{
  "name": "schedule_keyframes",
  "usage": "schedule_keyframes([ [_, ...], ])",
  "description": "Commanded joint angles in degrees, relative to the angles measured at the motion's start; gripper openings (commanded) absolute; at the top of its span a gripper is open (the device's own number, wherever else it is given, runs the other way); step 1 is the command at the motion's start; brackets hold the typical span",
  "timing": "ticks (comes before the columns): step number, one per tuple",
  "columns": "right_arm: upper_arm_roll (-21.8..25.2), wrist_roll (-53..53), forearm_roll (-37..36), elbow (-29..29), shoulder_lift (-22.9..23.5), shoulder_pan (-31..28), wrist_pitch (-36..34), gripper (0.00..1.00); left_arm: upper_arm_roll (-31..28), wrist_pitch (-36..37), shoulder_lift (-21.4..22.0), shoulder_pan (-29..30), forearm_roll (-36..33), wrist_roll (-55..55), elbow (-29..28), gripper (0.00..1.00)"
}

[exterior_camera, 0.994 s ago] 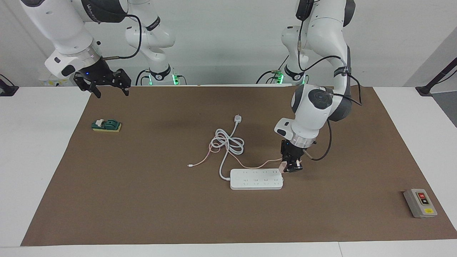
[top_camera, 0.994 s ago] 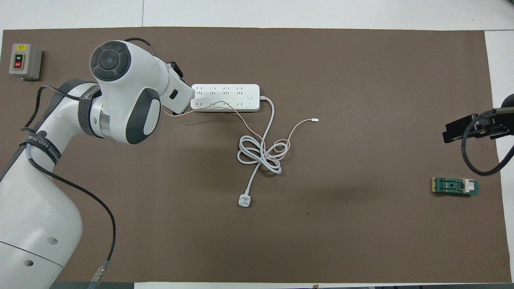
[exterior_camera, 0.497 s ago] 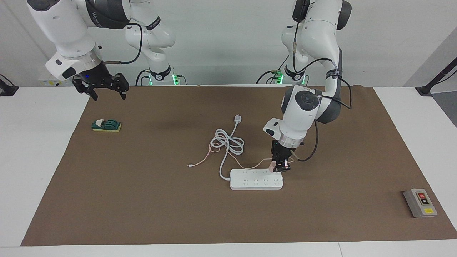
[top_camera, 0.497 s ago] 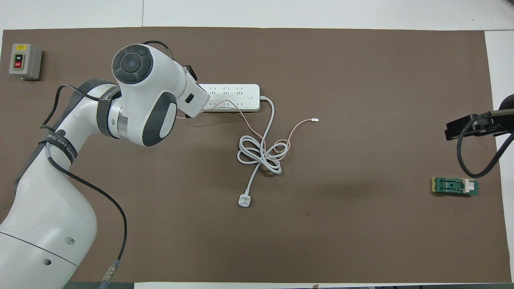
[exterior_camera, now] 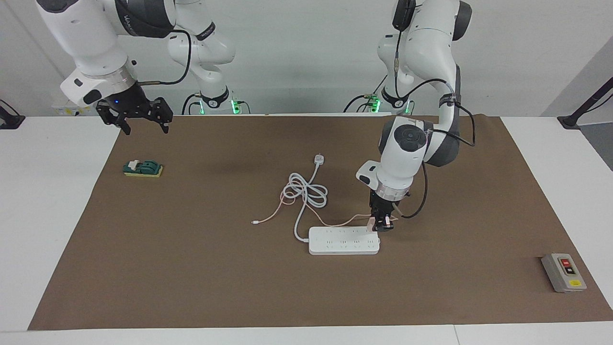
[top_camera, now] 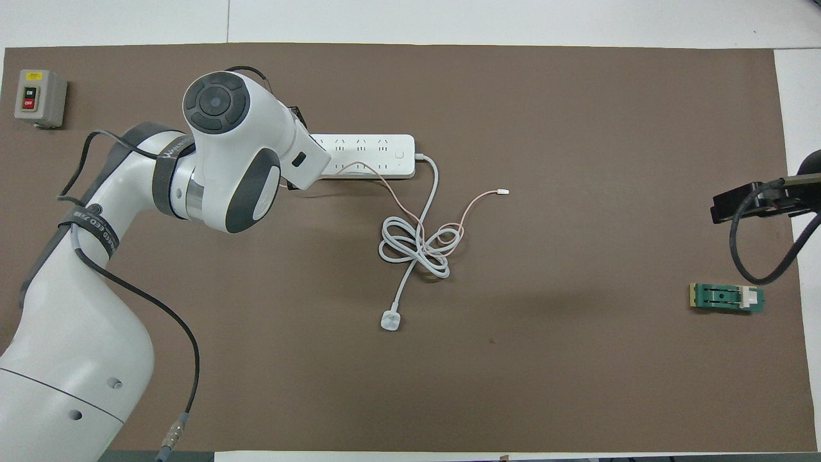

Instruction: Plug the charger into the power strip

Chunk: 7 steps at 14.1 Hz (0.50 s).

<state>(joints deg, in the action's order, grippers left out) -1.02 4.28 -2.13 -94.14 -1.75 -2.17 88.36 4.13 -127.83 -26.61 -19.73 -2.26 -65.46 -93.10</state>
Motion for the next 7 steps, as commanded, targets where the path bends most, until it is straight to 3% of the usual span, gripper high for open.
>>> schedule_keyframes([
  [1,-0.5,1.9,-0.8,-0.2,-0.5,-0.7,0.1,1.00,-0.1,0.3,-0.3,0.1,-1.4,-0.5,0.2,0.00],
  [7,-0.6,1.8,-0.2,0.2,-0.5,-0.6,0.3,1.00,0.0,-0.1,-0.6,0.1,-1.9,-0.6,0.0,0.00],
])
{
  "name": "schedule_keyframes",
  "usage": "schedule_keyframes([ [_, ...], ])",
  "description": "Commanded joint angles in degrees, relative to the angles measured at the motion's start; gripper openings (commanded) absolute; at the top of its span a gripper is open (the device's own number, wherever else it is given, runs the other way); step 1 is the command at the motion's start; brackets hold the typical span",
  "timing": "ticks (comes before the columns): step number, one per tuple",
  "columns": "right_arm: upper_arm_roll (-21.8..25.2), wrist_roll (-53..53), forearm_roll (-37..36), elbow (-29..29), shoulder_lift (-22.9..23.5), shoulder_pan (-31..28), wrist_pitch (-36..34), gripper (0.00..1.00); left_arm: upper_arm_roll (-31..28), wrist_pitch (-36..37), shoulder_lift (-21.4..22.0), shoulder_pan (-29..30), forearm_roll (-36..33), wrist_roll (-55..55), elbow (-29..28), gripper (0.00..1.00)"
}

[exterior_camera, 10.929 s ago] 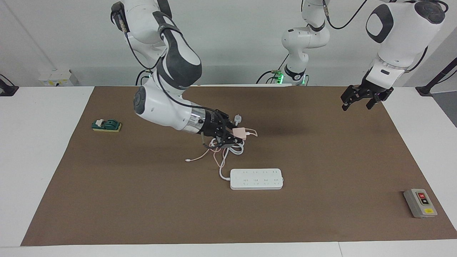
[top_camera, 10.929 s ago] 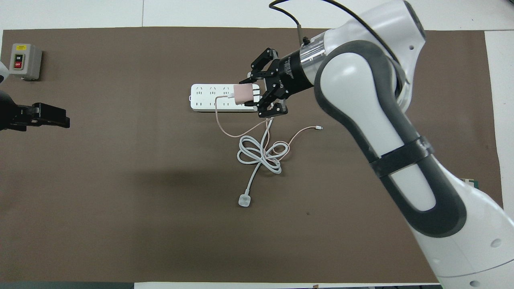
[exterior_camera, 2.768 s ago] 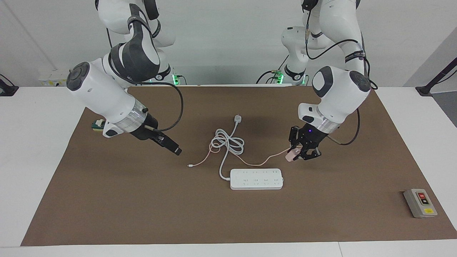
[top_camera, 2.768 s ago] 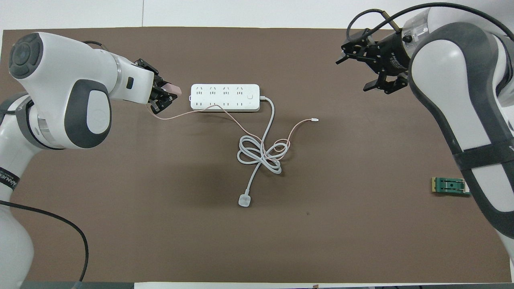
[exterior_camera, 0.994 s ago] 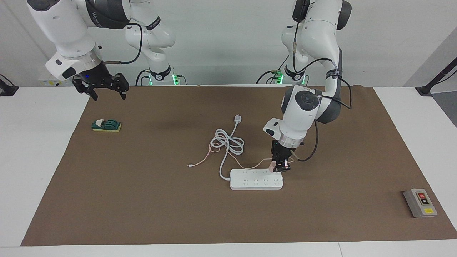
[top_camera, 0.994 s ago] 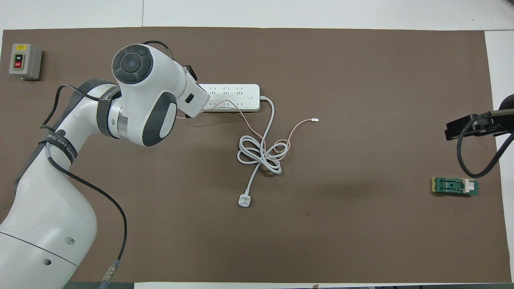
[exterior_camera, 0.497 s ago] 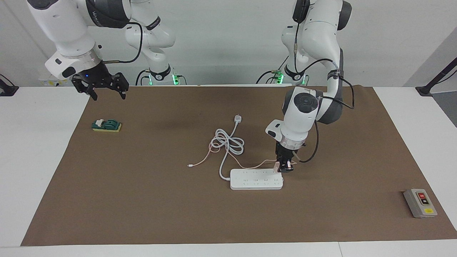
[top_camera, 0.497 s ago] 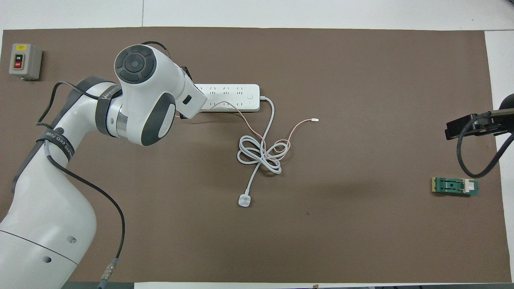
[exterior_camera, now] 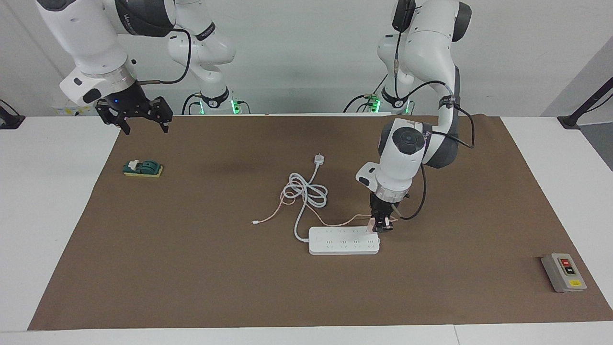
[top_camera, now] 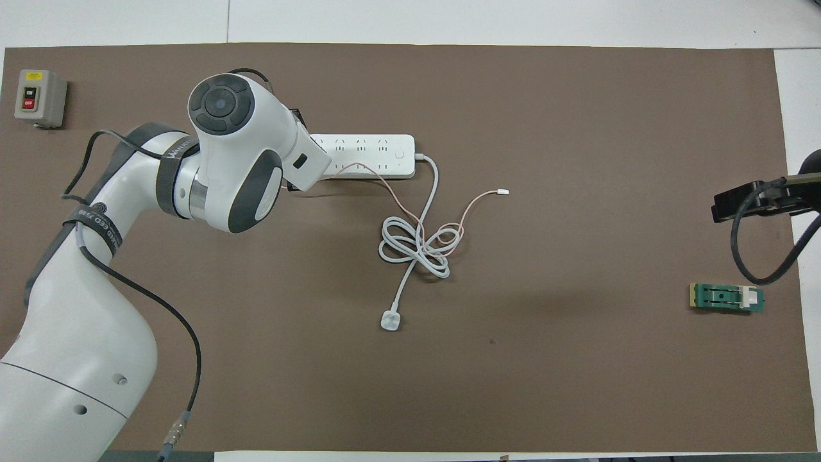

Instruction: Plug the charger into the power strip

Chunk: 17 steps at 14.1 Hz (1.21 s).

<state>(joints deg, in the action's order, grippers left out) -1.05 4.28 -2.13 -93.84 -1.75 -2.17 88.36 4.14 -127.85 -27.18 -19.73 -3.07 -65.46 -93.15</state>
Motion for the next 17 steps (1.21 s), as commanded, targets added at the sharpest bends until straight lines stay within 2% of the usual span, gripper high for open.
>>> schedule_keyframes([
  [1,-0.5,1.8,-0.2,-0.1,-0.6,-0.6,0.3,1.00,0.0,-0.1,-0.1,0.1,-1.1,-0.6,0.2,0.00],
  [17,-0.9,1.3,-0.1,-0.2,-0.7,-0.3,0.3,1.00,0.0,-0.7,-0.2,-0.9,-0.5,0.3,0.0,0.00],
])
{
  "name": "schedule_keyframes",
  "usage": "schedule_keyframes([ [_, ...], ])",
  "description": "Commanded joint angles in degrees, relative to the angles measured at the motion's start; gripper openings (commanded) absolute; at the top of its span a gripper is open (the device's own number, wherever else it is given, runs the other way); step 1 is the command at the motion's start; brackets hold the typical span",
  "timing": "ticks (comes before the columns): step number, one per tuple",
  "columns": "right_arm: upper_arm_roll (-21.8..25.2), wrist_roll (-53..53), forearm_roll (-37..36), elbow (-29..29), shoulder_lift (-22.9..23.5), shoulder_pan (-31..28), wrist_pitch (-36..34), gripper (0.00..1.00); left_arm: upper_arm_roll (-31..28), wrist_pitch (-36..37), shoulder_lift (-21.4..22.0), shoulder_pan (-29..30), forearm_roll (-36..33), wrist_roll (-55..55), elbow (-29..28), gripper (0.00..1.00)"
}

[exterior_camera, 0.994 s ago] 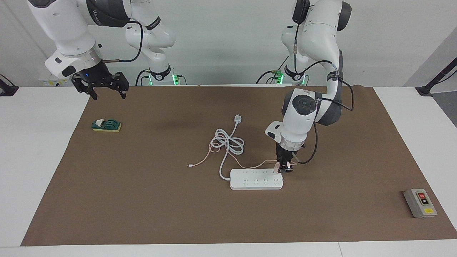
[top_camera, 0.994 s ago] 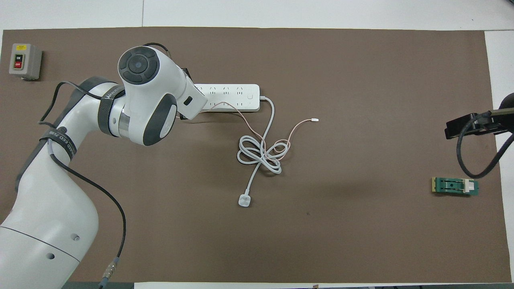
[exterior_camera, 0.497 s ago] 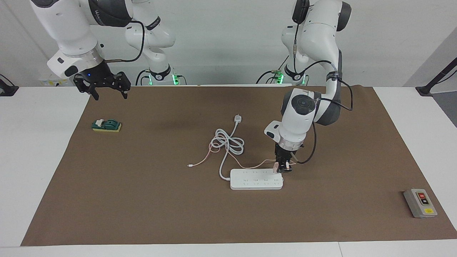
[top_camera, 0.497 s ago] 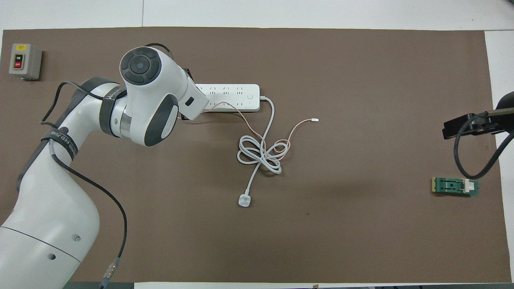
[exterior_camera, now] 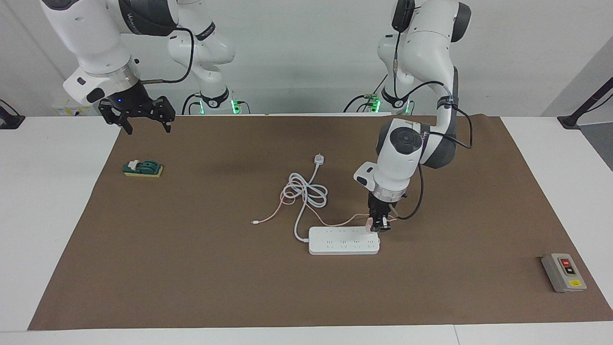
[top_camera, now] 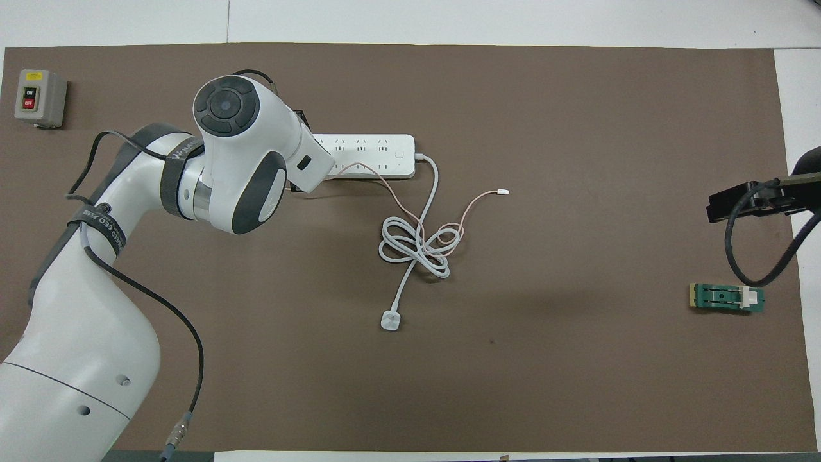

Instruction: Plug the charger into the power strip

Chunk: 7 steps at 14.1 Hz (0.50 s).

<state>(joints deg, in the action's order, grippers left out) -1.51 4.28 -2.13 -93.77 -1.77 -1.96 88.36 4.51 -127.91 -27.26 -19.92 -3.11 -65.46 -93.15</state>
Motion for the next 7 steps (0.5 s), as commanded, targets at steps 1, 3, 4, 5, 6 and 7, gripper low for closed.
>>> schedule_keyframes([
  [1,-0.4,1.3,-0.1,-0.3,-0.7,-0.5,0.3,1.00,-0.5,-0.7,-0.2,-0.8,-0.5,0.3,0.0,0.00],
  [3,-0.3,1.3,-0.1,-0.3,-0.7,-0.5,0.2,1.00,-0.4,-0.7,-0.2,-0.8,-0.5,1.3,-0.2,0.00],
  [4,-0.4,1.3,-0.1,-0.3,-0.7,-0.5,0.2,1.00,-0.4,-0.6,-0.2,-0.8,-0.5,1.3,-0.3,0.00],
  [5,-0.4,1.3,-0.1,-0.4,-0.7,-0.4,0.3,1.00,-0.5,-0.6,-0.2,-0.8,-0.6,1.3,-0.3,0.00],
  [6,-0.5,1.3,-0.1,-0.3,-0.7,-0.4,0.3,1.00,-0.5,-0.7,-0.2,-0.8,-0.7,1.3,-0.4,0.00],
  [7,-0.5,1.3,-0.1,-0.3,-0.7,-0.4,0.3,1.00,-0.5,-0.7,-0.2,-0.8,-0.8,1.3,-0.4,0.00],
])
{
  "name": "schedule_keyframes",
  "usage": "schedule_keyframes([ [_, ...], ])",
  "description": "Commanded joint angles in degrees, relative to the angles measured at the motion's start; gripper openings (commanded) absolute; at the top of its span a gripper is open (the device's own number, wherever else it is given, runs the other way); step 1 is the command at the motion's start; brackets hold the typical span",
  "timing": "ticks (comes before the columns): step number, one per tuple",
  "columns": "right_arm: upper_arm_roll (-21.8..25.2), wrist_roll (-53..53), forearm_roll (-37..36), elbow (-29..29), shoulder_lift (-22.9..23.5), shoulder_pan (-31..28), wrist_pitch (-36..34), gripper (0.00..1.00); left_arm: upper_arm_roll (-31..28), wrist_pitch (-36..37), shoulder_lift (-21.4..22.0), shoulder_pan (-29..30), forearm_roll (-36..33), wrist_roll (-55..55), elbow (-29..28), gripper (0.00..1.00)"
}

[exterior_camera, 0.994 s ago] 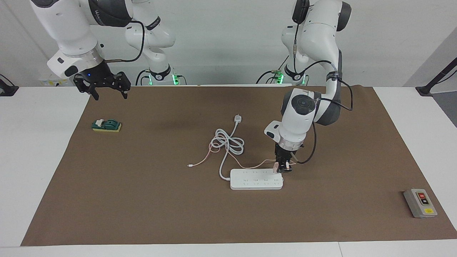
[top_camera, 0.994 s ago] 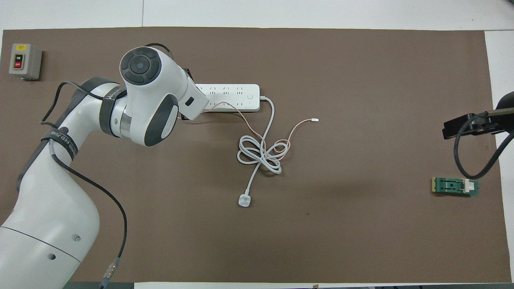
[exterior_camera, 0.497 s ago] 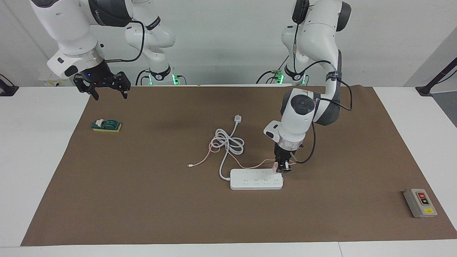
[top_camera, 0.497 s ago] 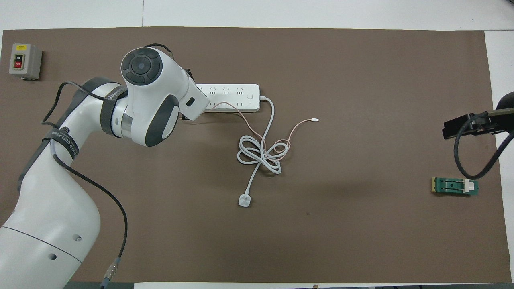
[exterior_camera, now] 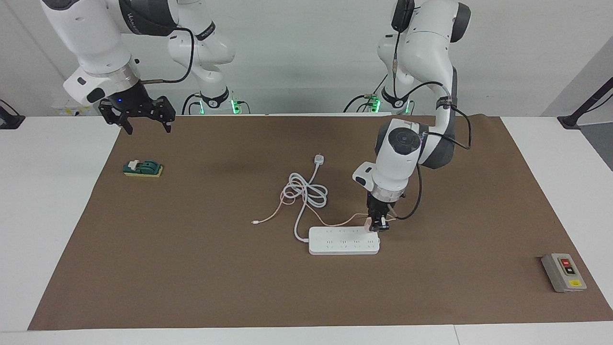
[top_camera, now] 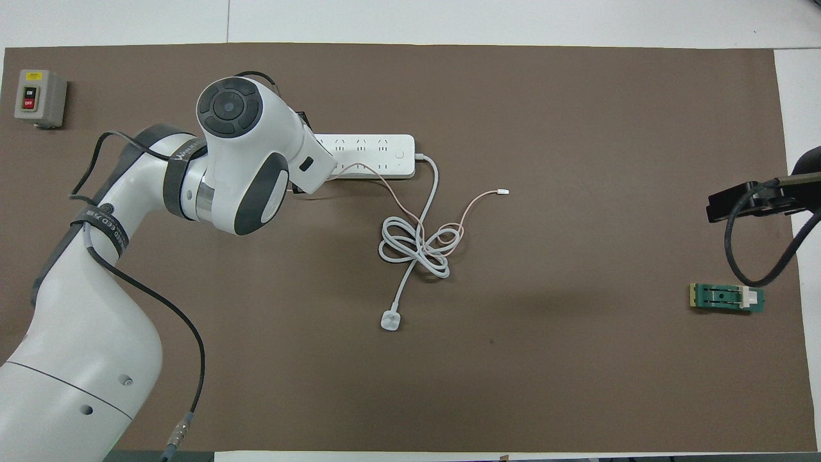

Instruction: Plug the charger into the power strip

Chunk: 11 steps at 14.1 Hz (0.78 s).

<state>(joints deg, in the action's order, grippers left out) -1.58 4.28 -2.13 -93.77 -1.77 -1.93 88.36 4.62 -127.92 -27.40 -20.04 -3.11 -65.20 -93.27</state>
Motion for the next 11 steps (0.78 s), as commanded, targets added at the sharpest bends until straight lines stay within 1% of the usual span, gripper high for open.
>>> schedule_keyframes([
  [1,-0.4,1.3,-0.1,-0.3,-0.7,-0.5,0.3,1.00,-0.6,-0.8,-0.1,-0.7,-0.8,1.1,-0.2,0.00],
  [11,-0.4,1.3,-0.1,-0.3,-0.7,-0.5,0.3,1.00,-0.7,-2.3,-0.2,-0.9,-0.9,3.0,-1.0,0.00],
])
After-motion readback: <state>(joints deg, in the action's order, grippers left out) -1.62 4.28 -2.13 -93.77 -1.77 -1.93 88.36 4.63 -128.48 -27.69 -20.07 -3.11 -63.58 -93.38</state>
